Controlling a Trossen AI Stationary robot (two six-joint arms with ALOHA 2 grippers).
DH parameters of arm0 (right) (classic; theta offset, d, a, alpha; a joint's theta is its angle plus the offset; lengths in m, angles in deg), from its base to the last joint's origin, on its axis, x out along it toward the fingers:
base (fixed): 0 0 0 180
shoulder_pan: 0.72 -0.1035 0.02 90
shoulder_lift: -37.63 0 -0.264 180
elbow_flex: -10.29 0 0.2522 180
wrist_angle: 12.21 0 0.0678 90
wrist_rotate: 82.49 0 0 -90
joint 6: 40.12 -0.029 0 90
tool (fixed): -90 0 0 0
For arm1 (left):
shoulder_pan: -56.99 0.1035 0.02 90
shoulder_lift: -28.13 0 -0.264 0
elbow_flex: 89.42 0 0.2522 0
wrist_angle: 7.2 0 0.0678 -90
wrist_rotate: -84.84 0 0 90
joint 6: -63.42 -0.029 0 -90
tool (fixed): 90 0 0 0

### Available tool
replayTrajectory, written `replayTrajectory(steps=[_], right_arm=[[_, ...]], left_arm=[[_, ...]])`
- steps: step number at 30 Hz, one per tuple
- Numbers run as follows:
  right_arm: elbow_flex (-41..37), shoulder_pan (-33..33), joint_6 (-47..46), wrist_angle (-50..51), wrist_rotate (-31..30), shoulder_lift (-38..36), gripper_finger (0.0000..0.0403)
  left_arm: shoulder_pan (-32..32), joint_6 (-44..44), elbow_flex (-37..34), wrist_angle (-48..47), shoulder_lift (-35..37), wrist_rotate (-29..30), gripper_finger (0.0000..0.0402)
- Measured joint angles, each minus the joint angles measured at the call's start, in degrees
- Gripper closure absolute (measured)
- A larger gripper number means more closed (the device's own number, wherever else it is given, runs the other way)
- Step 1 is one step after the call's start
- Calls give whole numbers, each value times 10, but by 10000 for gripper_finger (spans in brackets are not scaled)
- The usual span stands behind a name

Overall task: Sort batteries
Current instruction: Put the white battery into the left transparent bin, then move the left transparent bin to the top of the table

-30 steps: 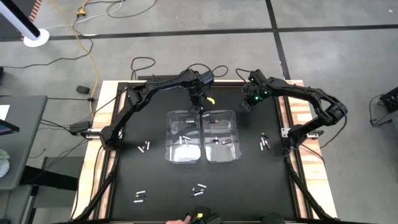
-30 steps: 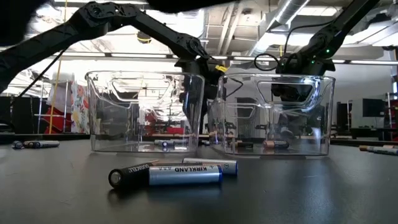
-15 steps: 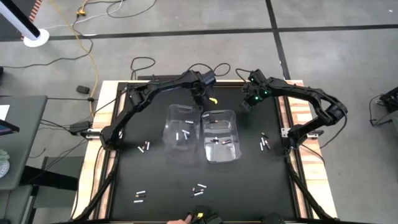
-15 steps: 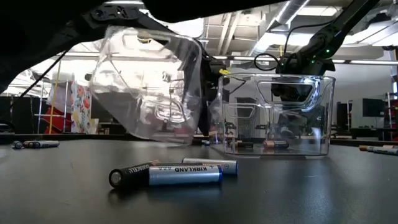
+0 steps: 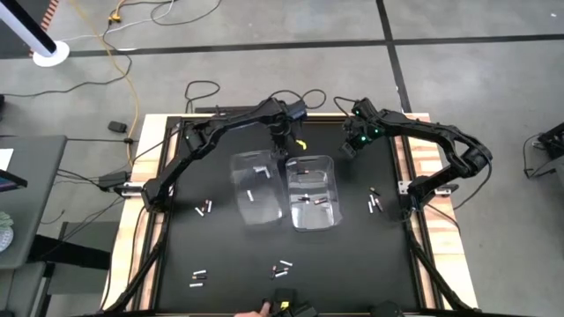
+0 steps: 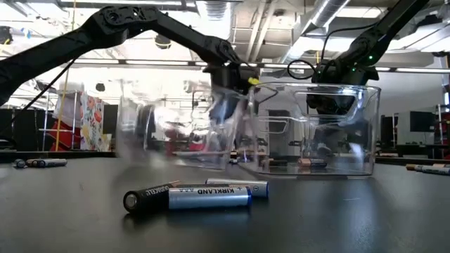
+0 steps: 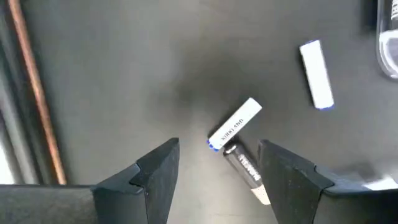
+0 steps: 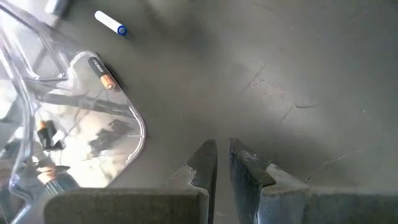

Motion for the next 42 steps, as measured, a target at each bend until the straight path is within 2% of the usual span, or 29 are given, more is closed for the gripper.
replayTrajectory(steps=[10,19,24,29,34,38,42], right_arm=[[0,0,-3,0,0,0,342],[0,0,-9,0,0,0,342],[0,1,-10,0,0,0,342],[0,1,-10,3,0,0,342],[0,1,-5,8,0,0,342],[0,1,7,8,0,0,342],[0,1,21,9,-1,0,342]], left_arm=[[0,11,17,-31,3,2,191],[22,84,18,-26,51,-8,191],[60,144,17,-17,94,-42,191],[93,207,0,6,134,-44,191],[101,250,-93,45,196,-23,191],[98,302,-236,137,278,2,191],[87,392,-386,234,378,20,191]])
